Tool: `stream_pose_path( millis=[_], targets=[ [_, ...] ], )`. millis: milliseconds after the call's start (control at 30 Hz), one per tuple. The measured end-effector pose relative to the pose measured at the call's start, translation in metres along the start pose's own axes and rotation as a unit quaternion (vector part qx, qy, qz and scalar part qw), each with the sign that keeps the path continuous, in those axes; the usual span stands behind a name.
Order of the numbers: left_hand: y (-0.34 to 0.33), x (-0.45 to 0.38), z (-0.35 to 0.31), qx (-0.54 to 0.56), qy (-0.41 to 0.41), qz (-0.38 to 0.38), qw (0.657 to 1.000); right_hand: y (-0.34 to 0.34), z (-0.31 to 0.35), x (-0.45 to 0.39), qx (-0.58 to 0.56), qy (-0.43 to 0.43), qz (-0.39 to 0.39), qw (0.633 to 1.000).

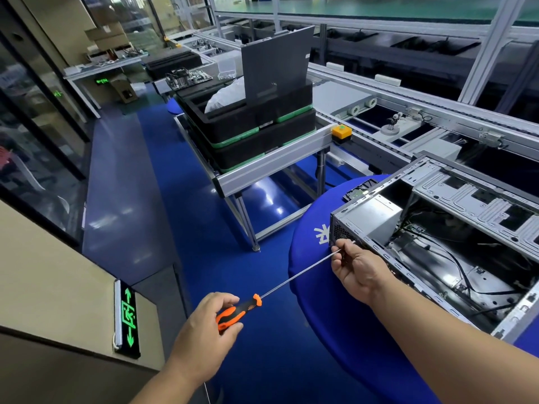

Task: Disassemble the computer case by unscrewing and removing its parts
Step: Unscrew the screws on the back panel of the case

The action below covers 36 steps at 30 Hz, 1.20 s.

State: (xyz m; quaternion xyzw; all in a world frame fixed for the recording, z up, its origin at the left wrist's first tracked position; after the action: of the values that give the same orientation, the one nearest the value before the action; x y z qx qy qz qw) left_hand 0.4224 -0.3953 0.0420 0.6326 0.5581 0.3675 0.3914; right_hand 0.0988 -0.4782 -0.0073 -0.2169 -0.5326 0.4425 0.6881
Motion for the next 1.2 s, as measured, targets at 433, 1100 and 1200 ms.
stream_pose_path(
  millis=[433, 1100, 1200],
  targets=[
    [-0.016, -0.001, 0.031, 0.257, 0.139, 0.015, 0.956, -0.001, 0.000, 0.001, -0.003, -0.005, 0.002, 1.000],
    [-0.032, 0.000, 0.033, 0.336, 0.212, 0.153, 0.905, 0.010, -0.001, -0.011, 0.002, -0.008, -0.013, 1.000],
    [-0.032, 0.001, 0.031, 0.342, 0.225, 0.156, 0.899, 0.011, -0.001, -0.013, 0.002, -0.008, -0.015, 1.000]
  ],
)
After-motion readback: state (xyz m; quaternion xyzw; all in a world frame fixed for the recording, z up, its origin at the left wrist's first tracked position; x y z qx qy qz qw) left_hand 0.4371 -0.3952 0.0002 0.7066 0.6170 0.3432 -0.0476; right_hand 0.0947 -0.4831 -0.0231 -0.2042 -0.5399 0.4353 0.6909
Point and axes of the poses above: each hand's wrist, its own x-axis away from the middle knuckle, its own y-axis out of the back of the hand, z = x × y, the point moved 6 cm from there along -x, towards the middle knuckle, and after that the axes turned 15 degrees about -x, right-handed, at the moved point
